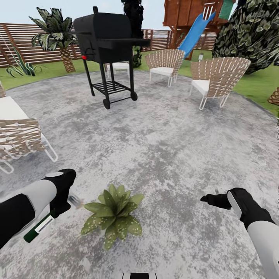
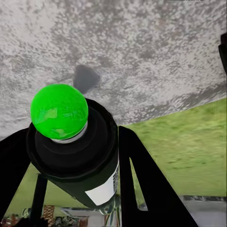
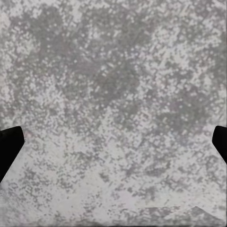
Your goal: Pick up the pesticide atomizer in the garden and spray insectifuge to fully cover both potted plants in the garden.
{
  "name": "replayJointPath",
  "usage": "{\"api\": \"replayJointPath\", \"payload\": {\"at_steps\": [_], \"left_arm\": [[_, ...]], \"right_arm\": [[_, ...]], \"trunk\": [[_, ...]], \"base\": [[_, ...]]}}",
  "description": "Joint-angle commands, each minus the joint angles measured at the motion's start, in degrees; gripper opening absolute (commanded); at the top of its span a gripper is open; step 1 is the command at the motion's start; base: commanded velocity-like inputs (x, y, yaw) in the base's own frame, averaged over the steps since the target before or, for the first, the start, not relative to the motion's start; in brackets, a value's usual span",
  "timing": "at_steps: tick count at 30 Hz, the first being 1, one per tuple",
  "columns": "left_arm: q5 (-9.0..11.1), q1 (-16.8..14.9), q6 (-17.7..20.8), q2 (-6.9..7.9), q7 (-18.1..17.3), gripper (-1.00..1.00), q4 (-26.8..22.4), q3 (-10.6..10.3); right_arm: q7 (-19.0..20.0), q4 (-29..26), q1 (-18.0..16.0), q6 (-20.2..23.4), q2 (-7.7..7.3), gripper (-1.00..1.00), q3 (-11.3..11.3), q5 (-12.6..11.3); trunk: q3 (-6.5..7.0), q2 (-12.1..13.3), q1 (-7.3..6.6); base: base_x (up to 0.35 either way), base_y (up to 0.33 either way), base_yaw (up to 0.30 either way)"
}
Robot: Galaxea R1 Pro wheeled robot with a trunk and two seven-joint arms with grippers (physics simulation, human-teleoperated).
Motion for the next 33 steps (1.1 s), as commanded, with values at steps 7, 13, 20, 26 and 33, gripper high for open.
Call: {"api": "replayJointPath", "payload": {"at_steps": [7,13,20,26,33], "left_arm": [[-0.63,0.91,0.41,0.08,-0.57,-1.0,-0.23,0.26],[-0.71,0.99,0.41,0.08,-0.54,-1.0,-0.23,0.3],[-0.71,0.99,0.41,0.08,-0.57,-1.0,-0.23,0.63],[-0.69,0.99,0.43,0.08,-0.58,-1.0,-0.23,0.7],[-0.69,0.99,0.43,0.08,-0.58,-1.0,-0.23,0.68]], "right_arm": [[-0.07,-0.13,-0.04,0.33,0.02,1.0,-0.15,-0.16],[-0.07,-0.15,-0.04,0.33,0.02,1.0,-0.15,-0.16],[-0.07,-0.15,-0.04,0.33,0.02,1.0,-0.21,-0.16],[-0.07,-0.15,-0.04,0.33,0.02,1.0,-0.23,-0.16],[-0.07,-0.15,-0.04,0.33,0.02,1.0,-0.17,-0.16]], "trunk": [[-0.04,-0.02,0.0],[-0.04,-0.02,0.0],[0.05,-0.02,0.0],[0.2,-0.02,0.0],[0.37,-0.02,0.0]], "base": [[0.031,0.122,-0.08],[0.0,0.003,-0.001],[0.016,0.234,-0.144],[0.002,0.328,-0.251],[0.0,0.339,-0.255]]}}
